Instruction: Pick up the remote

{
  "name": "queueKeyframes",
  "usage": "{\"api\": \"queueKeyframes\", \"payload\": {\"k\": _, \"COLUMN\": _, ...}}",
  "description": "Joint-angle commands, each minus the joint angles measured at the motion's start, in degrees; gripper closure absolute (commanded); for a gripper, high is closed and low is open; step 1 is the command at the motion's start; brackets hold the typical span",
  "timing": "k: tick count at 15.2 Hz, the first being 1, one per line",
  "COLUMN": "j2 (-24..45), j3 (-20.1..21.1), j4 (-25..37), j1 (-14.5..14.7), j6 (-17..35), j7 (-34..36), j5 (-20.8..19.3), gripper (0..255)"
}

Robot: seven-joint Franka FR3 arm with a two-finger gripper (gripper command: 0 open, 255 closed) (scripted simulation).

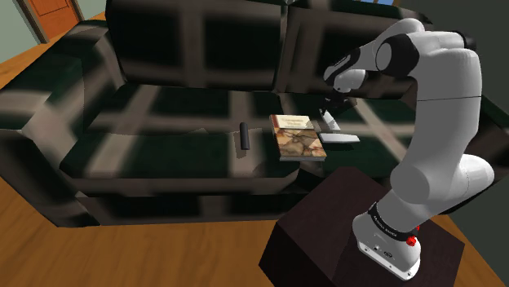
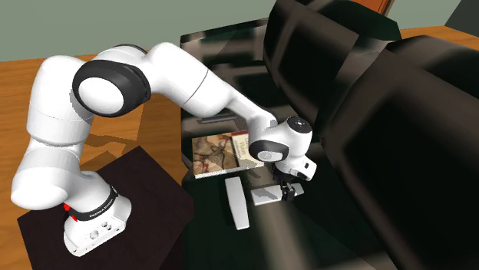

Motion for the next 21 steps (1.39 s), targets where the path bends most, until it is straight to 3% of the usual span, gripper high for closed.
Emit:
{"api": "queueKeyframes", "payload": {"k": 1, "j2": 1.1, "j3": 0.3, "j4": 0.1, "j1": -0.2, "j6": 1.0, "j7": -0.1, "j5": 0.4, "gripper": 0}}
{"api": "queueKeyframes", "payload": {"k": 6, "j2": 3.1, "j3": 0.8, "j4": 0.4, "j1": -0.6, "j6": 2.7, "j7": -0.5, "j5": 1.0, "gripper": 0}}
{"api": "queueKeyframes", "payload": {"k": 7, "j2": 3.1, "j3": 0.8, "j4": 0.3, "j1": -0.6, "j6": 2.8, "j7": -0.5, "j5": 1.0, "gripper": 255}}
{"api": "queueKeyframes", "payload": {"k": 21, "j2": 0.3, "j3": 0.1, "j4": 0.0, "j1": 0.0, "j6": 0.3, "j7": 0.0, "j5": 0.1, "gripper": 255}}
